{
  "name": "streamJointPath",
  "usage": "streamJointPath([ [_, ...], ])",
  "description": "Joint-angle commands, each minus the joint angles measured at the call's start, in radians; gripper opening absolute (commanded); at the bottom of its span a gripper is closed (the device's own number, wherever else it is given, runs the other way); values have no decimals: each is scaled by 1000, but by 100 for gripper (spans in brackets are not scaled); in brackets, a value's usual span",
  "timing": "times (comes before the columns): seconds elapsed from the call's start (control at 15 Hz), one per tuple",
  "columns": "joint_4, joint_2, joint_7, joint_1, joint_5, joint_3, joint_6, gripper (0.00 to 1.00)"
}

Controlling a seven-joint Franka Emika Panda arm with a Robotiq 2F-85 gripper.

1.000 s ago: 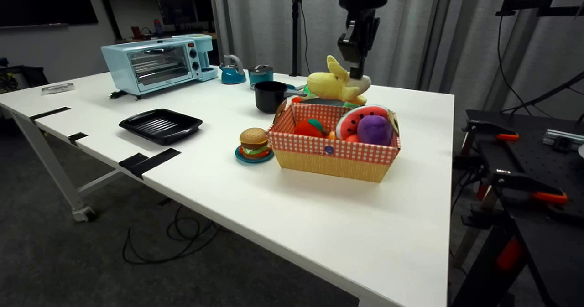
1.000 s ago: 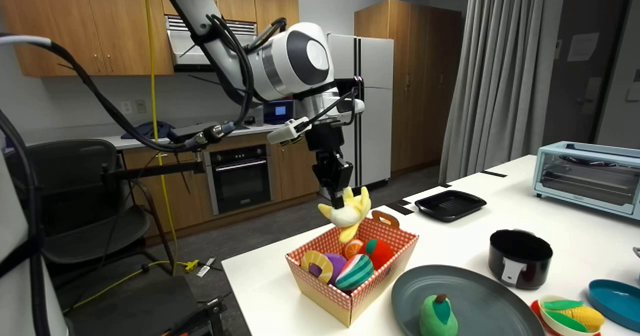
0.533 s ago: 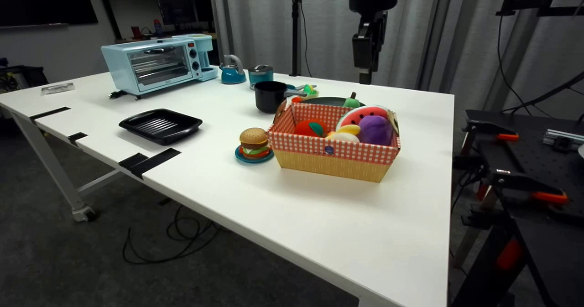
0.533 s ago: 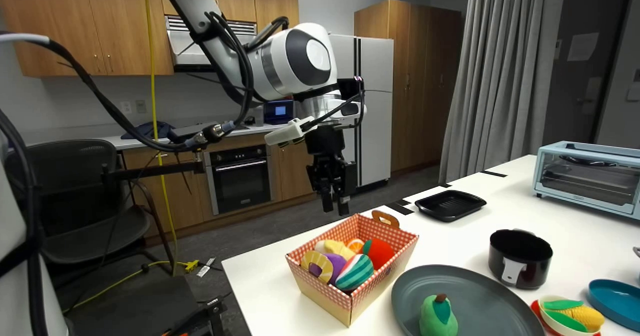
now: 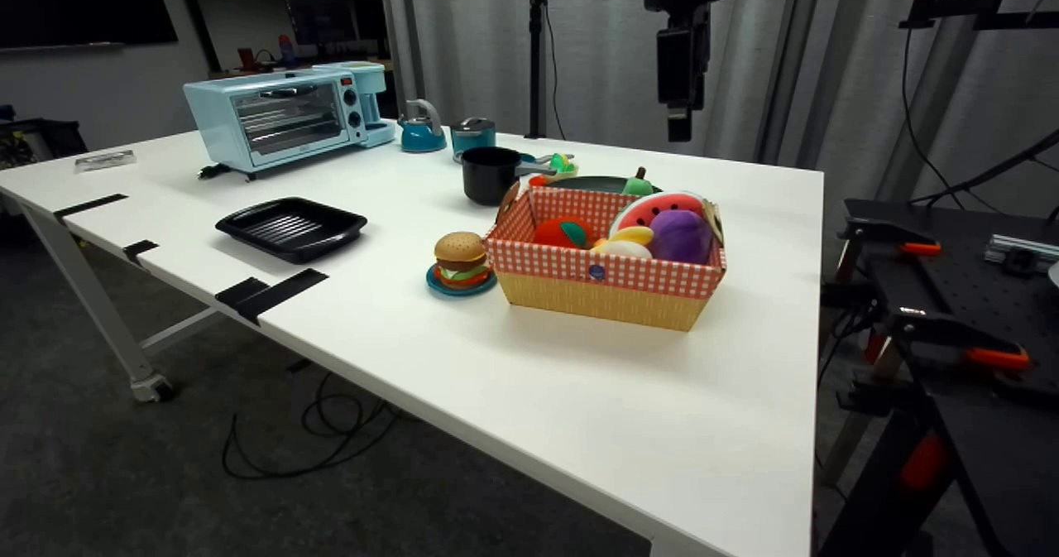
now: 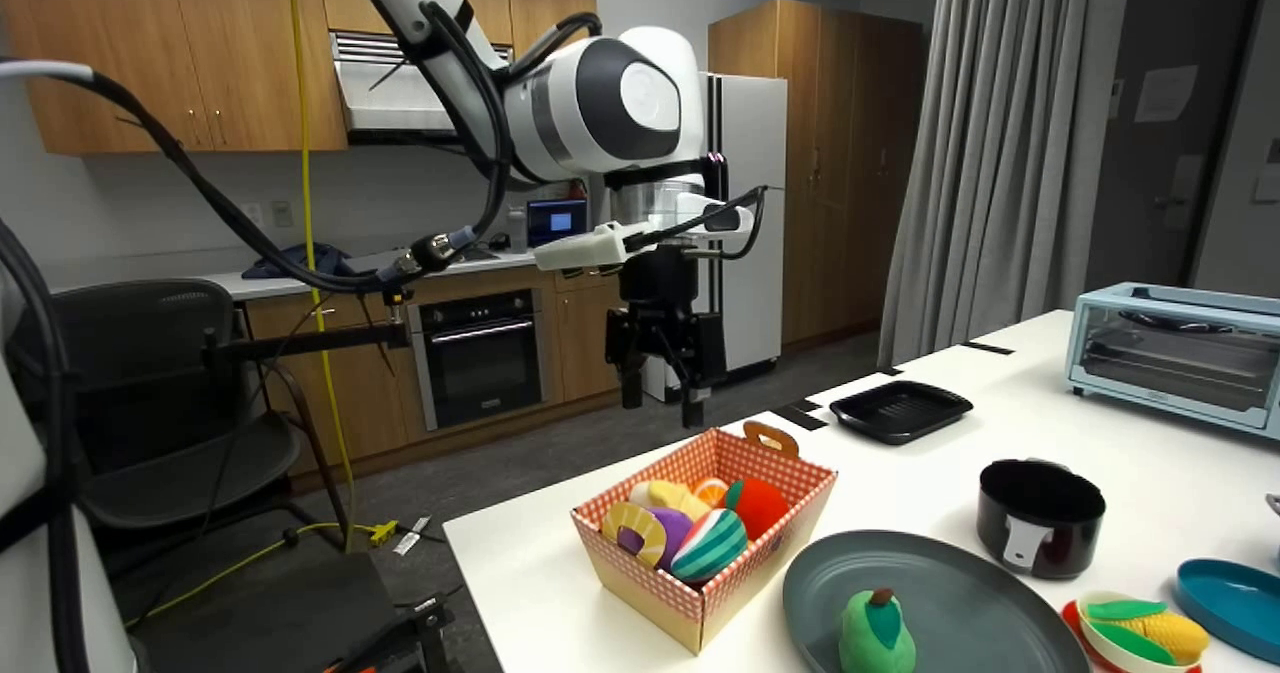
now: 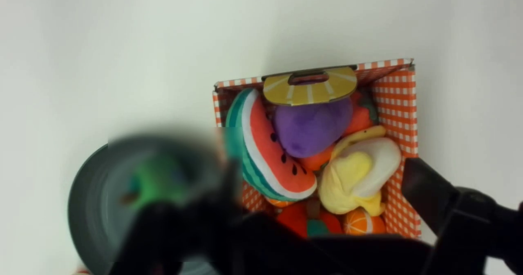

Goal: Put the orange, banana and pear plush toys on the plate then put the orange and banana back in the box

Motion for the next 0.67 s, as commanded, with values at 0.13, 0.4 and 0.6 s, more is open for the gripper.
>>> streamJointPath([
  [0.13, 41, -65, -301, -30, 295, -26, -190, 100],
  [0.4, 60, -97, -298, -48, 293, -33, -251, 100],
  [0.6, 50, -129, -275, -56, 273, -31, -242, 100],
])
